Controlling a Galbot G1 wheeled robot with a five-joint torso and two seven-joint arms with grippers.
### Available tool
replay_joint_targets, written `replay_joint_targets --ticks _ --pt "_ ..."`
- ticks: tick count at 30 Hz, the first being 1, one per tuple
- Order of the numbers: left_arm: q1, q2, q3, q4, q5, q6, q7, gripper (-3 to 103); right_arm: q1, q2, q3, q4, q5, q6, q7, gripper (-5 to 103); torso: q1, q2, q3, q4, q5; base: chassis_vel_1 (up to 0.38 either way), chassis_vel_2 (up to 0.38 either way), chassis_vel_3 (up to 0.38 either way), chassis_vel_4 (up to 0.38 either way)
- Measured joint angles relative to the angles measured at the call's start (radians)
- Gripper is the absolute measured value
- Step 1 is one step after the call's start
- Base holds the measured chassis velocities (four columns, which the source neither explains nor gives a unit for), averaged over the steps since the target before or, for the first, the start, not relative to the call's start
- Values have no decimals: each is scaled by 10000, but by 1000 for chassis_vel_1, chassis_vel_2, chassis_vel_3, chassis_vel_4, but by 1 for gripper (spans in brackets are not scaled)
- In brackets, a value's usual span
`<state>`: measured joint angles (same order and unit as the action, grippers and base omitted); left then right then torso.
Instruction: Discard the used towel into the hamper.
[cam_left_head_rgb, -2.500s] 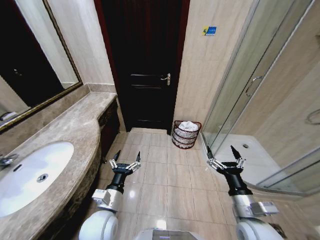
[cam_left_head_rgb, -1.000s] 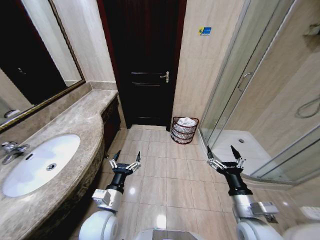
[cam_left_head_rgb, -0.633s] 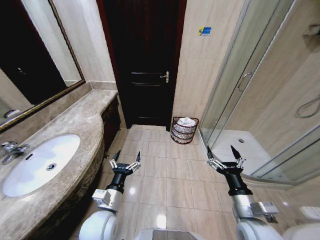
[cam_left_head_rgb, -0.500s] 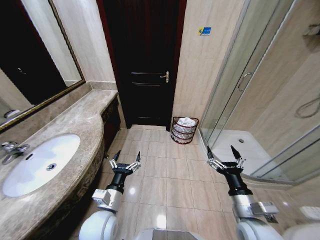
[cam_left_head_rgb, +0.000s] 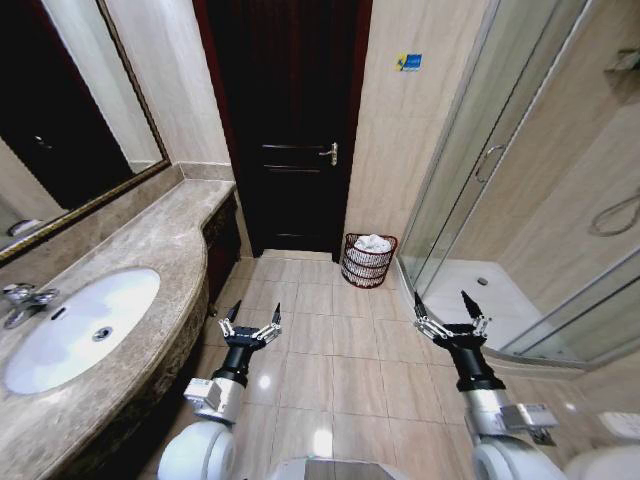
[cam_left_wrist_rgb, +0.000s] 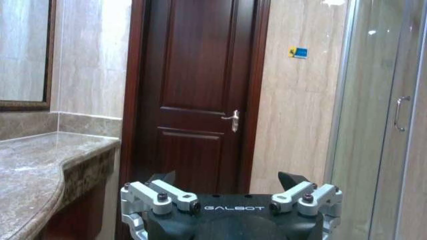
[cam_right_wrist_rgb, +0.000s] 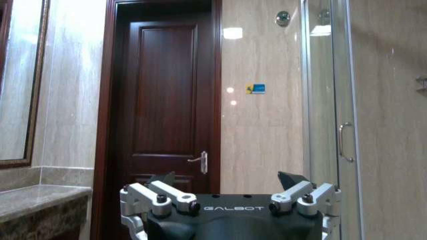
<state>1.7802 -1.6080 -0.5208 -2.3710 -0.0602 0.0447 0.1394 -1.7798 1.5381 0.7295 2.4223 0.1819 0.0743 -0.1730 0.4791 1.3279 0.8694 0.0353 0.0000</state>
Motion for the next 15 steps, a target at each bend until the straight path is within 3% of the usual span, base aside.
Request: replay_joint_targets --ticks 15 --pt "0 0 0 0 0 0 0 100 0 0 0 0 0 0 0 100 -1 1 -1 0 0 -6 7 10 -6"
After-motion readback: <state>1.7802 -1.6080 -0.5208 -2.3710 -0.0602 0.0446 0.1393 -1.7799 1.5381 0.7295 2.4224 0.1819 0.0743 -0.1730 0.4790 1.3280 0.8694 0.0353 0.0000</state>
